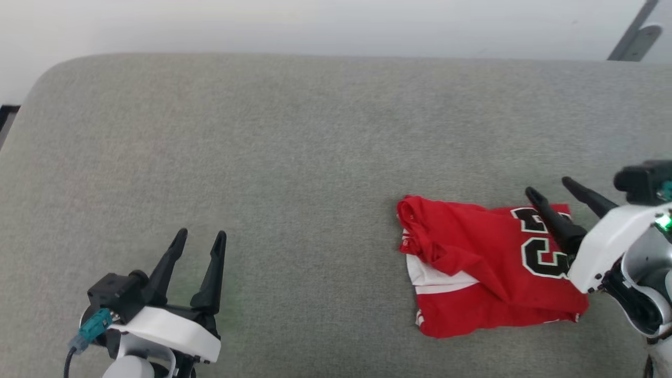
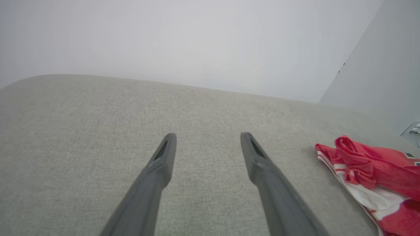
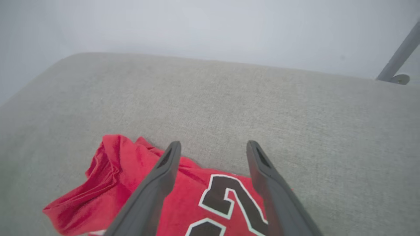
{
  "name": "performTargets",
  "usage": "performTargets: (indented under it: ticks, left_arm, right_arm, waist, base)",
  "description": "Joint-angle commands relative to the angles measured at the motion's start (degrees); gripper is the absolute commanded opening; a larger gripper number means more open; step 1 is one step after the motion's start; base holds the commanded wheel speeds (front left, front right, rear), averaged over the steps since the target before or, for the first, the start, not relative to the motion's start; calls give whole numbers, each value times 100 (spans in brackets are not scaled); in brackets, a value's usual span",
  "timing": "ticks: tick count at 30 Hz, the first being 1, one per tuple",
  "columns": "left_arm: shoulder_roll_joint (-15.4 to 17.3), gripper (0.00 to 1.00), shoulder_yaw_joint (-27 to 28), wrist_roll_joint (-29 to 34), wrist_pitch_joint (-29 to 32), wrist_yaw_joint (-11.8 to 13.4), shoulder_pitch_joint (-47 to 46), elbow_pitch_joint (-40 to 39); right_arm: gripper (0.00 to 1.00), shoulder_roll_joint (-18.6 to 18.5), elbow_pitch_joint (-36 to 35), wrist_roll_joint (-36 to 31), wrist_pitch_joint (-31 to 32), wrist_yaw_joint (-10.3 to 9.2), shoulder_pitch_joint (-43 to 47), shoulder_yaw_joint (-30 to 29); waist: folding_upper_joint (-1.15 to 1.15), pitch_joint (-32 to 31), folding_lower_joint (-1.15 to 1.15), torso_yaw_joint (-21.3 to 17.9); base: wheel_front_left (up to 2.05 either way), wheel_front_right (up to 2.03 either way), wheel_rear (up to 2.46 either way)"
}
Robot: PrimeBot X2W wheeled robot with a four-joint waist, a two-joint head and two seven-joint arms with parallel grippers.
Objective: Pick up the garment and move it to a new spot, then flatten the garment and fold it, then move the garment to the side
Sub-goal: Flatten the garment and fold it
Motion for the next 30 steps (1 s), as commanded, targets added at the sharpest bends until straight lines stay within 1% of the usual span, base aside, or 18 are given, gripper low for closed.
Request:
performTargets:
  ticks: [1, 3, 5, 6, 7, 10, 14, 17, 21, 25, 30]
  left_arm:
    - [-40, 100, 52, -52, -27, -11, 67, 85]
    - [-71, 100, 102, -105, -27, -11, 83, 173]
    - [-83, 100, 137, -121, -27, -11, 110, 260]
    - [-88, 100, 161, -124, -28, -11, 142, 297]
    - [-88, 100, 161, -124, -28, -11, 142, 297]
    - [-106, 100, 288, -114, -27, -11, 218, 371]
    - [-112, 100, 432, -20, -28, -11, 408, 287]
    - [-139, 100, 526, 66, -27, -11, 601, 145]
    - [-172, 100, 659, 228, -27, -11, 913, -143]
    - [-228, 100, 837, 302, -28, -11, 1212, -514]
    - [-226, 100, 988, 402, -28, -12, 1622, -889]
  right_arm:
    - [100, 34, 264, 35, -485, -3, 41, -37]
    - [100, 102, 604, 73, -1098, -3, 66, -96]
    - [100, 74, 905, -76, -1674, -2, 87, -52]
    - [100, 128, 1055, -89, -1932, -3, 93, -54]
    - [100, 128, 1055, -89, -1932, -3, 93, -54]
    - [100, 193, 1435, -240, -2569, -3, 115, -5]
    - [100, 308, 1778, -361, -3149, -3, 191, -43]
    - [100, 344, 1816, -403, -3342, -3, 360, -92]
    - [100, 344, 1658, -499, -3437, -3, 708, -209]
    - [100, 356, 1419, -517, -3442, -3, 1101, -377]
    - [100, 354, 1025, -616, -3303, -3, 1547, -680]
  waist:
    - [0, -143, 0, -134]
    - [0, -226, 0, -198]
    - [0, -305, 0, -247]
    - [0, -349, 0, -278]
    - [0, -349, 0, -278]
    - [0, -467, 0, -368]
    - [0, -580, 0, -448]
    - [0, -667, 0, -468]
    - [0, -748, 0, -448]
    - [0, -758, 0, -433]
    - [0, -730, 0, -420]
  base:
    - [0, 0, 0]
    - [0, 0, 0]
    - [0, 0, 0]
    - [0, 0, 0]
    - [0, 0, 0]
    - [0, 0, 0]
    - [0, 0, 0]
    - [0, 0, 0]
    - [0, 0, 0]
    - [0, 0, 0]
    - [0, 0, 0]
